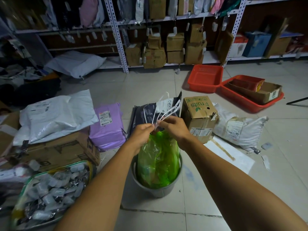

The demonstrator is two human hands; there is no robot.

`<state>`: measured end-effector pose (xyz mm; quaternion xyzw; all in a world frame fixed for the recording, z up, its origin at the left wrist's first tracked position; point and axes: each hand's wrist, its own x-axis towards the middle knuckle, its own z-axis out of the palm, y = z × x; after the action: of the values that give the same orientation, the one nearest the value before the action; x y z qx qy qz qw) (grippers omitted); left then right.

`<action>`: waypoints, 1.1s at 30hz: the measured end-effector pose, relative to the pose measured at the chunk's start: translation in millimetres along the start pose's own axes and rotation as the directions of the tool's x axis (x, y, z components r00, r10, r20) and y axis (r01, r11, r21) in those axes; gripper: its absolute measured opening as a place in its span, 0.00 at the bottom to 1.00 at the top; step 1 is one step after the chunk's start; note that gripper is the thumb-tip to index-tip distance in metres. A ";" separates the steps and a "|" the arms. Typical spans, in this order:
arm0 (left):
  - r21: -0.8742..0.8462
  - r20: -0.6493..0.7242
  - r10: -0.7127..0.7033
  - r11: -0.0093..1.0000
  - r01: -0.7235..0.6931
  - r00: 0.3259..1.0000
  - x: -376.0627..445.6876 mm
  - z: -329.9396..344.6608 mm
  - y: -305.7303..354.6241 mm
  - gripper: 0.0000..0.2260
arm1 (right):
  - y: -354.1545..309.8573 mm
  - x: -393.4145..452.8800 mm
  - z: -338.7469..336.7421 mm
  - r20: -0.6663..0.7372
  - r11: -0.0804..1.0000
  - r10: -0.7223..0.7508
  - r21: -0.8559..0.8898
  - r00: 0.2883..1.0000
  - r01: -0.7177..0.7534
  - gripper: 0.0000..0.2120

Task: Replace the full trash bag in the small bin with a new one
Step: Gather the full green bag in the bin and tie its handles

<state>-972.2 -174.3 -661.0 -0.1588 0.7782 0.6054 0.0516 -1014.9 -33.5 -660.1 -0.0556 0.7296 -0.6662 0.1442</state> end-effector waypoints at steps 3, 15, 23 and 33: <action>0.017 -0.008 -0.014 1.000 0.014 1.000 -1.2 -1.2 1.2 0.11 | -1.2 2.1 3.2 -0.102 0.981 0.068 0.187 0.992 -0.048 0.09; 0.004 -0.039 -0.060 0.998 0.061 0.997 -2.0 -3.3 7.7 0.10 | 8.2 2.9 -5.2 -0.190 0.997 0.068 0.038 0.979 -0.062 0.15; 0.083 -0.065 -0.047 0.995 0.053 0.997 -1.9 0.5 8.1 0.12 | 16.4 2.3 2.4 0.007 0.953 -0.131 -0.275 0.991 0.128 0.05; 0.127 -0.104 -0.038 0.991 0.051 0.994 4.5 -3.1 2.6 0.09 | 20.8 0.4 8.0 0.031 0.986 -0.112 -0.120 0.993 0.115 0.06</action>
<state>-977.0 -177.5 -659.0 -0.2030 0.8137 0.5435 0.0356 -1010.7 -39.1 -681.3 -0.1141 0.7627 -0.6268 0.1111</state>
